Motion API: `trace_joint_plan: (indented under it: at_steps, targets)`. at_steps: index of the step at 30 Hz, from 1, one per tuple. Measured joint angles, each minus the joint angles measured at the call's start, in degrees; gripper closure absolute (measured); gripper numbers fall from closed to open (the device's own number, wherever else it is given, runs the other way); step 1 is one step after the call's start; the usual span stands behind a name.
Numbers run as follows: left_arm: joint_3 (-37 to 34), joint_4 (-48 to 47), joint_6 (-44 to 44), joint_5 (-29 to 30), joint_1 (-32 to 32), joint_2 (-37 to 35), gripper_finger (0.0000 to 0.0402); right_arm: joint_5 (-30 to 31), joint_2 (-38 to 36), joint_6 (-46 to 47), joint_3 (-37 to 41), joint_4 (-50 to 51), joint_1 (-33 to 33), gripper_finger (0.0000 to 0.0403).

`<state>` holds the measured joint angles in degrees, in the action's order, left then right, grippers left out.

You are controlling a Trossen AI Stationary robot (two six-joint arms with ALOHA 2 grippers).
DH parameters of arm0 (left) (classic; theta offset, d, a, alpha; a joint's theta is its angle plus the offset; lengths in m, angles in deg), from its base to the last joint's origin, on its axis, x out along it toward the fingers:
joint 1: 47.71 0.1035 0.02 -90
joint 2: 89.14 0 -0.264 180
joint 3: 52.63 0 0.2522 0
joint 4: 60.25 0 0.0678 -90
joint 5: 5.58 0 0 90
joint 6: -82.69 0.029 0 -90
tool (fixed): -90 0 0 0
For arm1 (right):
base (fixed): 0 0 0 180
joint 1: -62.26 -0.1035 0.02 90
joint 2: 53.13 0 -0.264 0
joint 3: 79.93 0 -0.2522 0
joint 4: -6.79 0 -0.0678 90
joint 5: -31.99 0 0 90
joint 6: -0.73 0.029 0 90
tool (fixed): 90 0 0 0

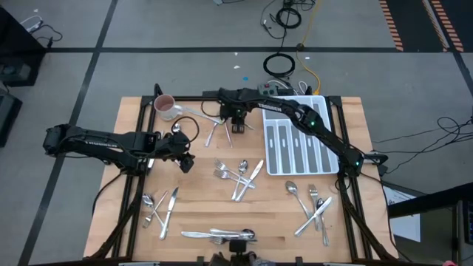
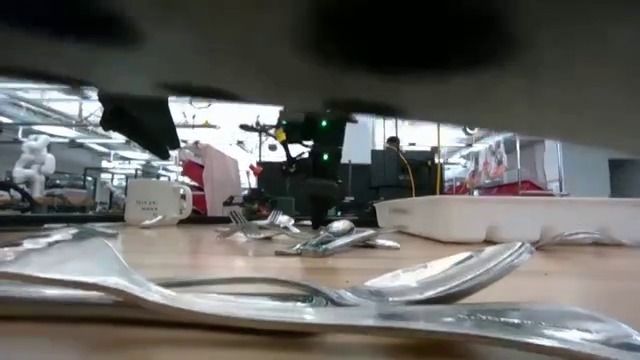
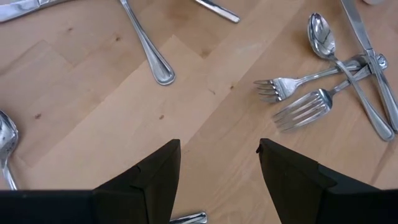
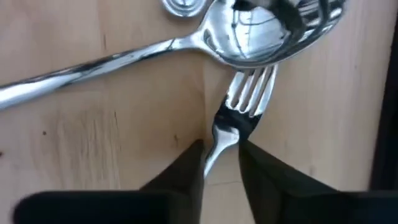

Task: Sort silverware
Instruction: Put the silver fork into the silverware tray

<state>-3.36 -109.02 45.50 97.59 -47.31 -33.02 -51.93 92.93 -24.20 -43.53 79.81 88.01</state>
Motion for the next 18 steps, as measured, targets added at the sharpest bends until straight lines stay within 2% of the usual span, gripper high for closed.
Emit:
trace_joint_plan:
  at_steps: [7,18]
  targets:
    - [0.0,-0.01,-0.03,0.57,0.0,0.01,0.0178,4.55,0.09,-0.33,0.02,0.24,-0.89,0.0336]
    - [0.0,0.0,0.0,0.58,-0.04,0.0,0.0178,3.79,0.09,-1.33,0.02,0.17,-1.02,0.0336]
